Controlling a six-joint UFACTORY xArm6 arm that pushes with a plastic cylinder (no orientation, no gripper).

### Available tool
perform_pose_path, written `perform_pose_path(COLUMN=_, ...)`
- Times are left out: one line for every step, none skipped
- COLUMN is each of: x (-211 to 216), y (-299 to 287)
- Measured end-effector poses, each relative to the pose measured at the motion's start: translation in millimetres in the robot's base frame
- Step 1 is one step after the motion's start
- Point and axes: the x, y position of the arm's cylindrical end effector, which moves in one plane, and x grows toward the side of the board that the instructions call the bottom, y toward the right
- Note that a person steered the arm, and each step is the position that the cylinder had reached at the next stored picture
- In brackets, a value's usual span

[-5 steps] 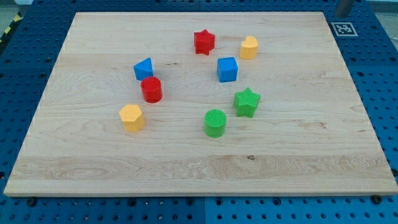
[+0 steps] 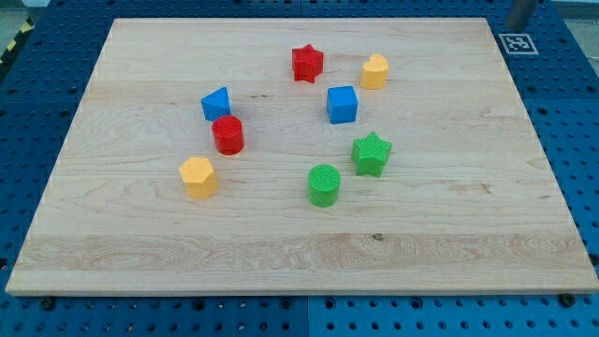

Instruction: Move your arm to the top center

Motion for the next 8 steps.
perform_pose_path(x=-3, y=0)
perform_pose_path(x=-4, y=-2)
perform_pose_path(x=-4, y=-19)
perform_pose_path(x=-4, y=-29)
perform_pose_path(x=-4, y=-29)
perform_pose_path(x=3, y=-54)
perform_pose_path(x=14, y=-145)
perform_pose_path(x=23, y=-234)
